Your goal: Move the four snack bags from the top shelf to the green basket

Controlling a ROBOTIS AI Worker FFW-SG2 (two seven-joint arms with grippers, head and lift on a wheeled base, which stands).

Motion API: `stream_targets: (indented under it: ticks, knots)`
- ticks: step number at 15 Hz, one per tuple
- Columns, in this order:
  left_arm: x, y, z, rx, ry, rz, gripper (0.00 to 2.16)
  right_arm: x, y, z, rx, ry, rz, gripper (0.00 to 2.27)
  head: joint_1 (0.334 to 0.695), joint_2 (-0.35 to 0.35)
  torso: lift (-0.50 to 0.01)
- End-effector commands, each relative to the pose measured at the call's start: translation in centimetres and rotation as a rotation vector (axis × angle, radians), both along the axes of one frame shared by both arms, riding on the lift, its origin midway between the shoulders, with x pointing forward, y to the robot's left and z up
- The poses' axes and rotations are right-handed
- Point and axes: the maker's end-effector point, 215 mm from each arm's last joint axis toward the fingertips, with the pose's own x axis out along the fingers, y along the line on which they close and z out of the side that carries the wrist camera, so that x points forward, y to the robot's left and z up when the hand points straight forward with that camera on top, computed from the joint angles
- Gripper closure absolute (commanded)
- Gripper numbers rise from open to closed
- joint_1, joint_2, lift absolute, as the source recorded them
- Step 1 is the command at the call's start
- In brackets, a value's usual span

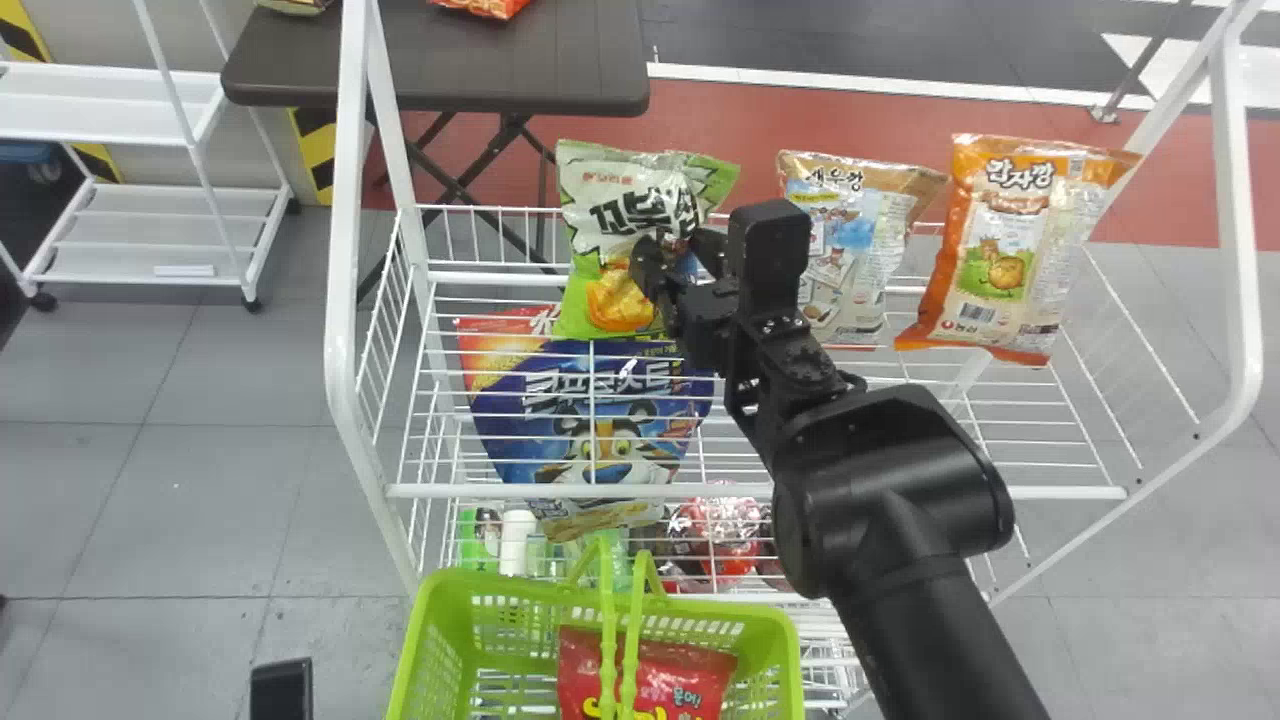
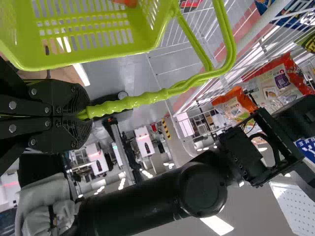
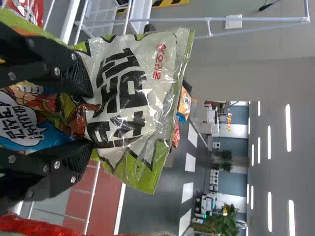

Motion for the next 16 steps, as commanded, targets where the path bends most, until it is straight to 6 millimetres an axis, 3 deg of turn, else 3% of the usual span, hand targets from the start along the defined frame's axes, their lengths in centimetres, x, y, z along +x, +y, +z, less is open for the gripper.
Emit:
stream_targets:
  ticks: [1, 5, 7, 9, 12, 13, 16]
  knots:
    - [-0.2, -0.1, 0.1, -0.002, -0.001, -0.002, 1.58, -1.4, 0.7, 0.8, 0.015, 0.004, 0.021, 2.22, 0.695, -0.095, 0.000]
    - [-0.3, -0.2, 0.2, 0.002, -0.004, -0.003, 1.58, -5.1, 1.8, 3.5, 0.076, -0.010, 0.057, 2.22, 0.695, -0.076, 0.000]
    - [-0.3, -0.3, 0.3, 0.002, -0.007, -0.005, 1.58, -8.0, 1.0, 4.1, 0.086, 0.026, 0.057, 2.22, 0.695, -0.074, 0.000]
    - [-0.3, -0.4, 0.4, 0.000, -0.007, -0.003, 1.58, -11.1, -2.7, 4.2, 0.109, 0.114, 0.008, 2.22, 0.695, -0.088, 0.000]
    - [0.2, -0.3, 0.4, -0.003, -0.009, 0.008, 1.58, -18.1, -7.7, 2.0, 0.095, 0.299, -0.044, 2.22, 0.695, -0.156, 0.000]
    - [0.5, -0.3, 0.6, -0.006, -0.013, 0.015, 1.58, -20.2, -8.9, 1.7, 0.101, 0.333, -0.051, 2.22, 0.695, -0.213, 0.000]
    - [0.9, 0.0, 0.7, -0.015, -0.010, 0.043, 1.58, -27.4, -11.6, -0.8, 0.180, 0.542, -0.045, 2.22, 0.695, -0.299, 0.000]
